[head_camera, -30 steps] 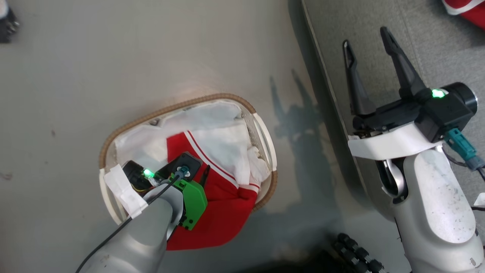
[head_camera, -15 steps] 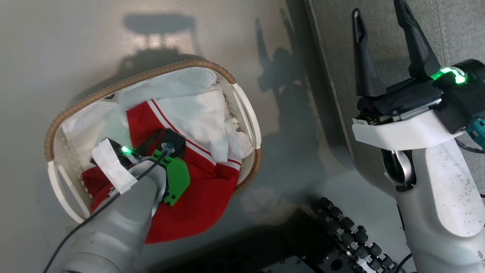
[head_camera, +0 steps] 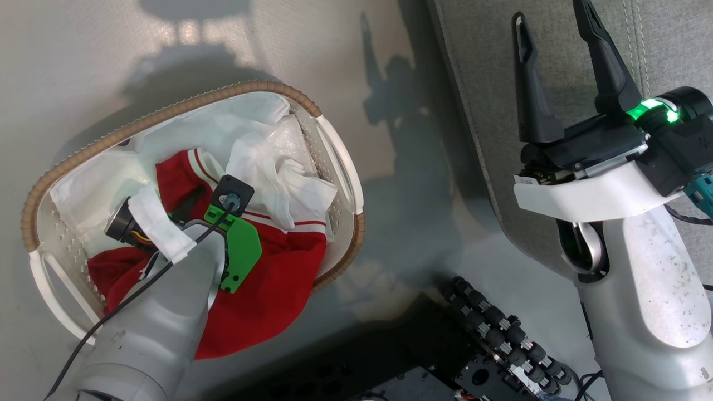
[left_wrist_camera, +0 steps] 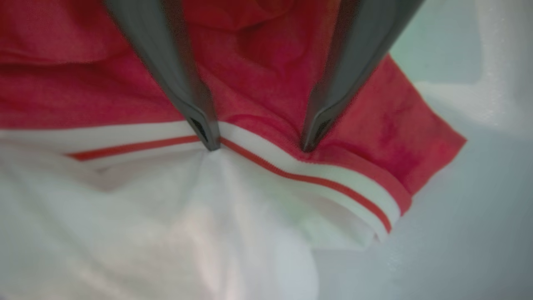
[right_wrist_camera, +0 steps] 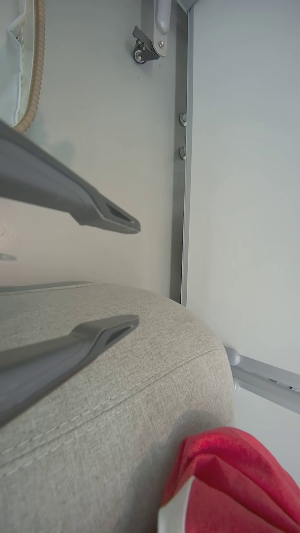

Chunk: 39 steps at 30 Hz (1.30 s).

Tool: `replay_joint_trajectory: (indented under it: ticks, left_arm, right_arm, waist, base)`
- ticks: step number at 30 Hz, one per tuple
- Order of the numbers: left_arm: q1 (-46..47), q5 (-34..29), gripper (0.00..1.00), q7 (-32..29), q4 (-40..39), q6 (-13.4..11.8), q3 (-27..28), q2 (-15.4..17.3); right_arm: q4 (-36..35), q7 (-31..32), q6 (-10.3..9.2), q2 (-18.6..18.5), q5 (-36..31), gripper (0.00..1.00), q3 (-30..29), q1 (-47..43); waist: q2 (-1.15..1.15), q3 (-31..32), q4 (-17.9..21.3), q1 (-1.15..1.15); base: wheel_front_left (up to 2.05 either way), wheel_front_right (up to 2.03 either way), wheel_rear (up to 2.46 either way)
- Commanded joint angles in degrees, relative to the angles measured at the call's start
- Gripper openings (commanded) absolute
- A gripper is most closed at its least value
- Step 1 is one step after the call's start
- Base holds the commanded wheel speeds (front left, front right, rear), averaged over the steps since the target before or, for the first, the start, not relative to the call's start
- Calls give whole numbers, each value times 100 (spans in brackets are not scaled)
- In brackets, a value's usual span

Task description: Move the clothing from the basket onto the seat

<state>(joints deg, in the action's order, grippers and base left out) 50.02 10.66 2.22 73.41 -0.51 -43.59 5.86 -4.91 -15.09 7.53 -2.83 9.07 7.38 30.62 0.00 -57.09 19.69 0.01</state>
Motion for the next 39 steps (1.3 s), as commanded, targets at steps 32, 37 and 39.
replay_joint_trajectory:
  ticks: [32,37,39]
  left_arm:
    - [-1270,902,0,1260,-663,328,66,-298]
    - [-1691,1209,0,1301,-1288,317,91,-299]
    - [-1816,1284,0,1301,-1571,336,82,-301]
  right_arm:
    - [745,-12,-8,-16,-430,100,-293,-686]
    - [979,-12,-8,-18,-584,100,-308,-1017]
    - [1061,-12,-8,-18,-639,100,-296,-1157]
  waist:
    - [0,2632,-844,-1]
    - [0,3351,-1107,-1]
    - [0,3643,-1211,-1]
  base:
    - [0,0,0]
    - [0,0,0]
    - [0,0,0]
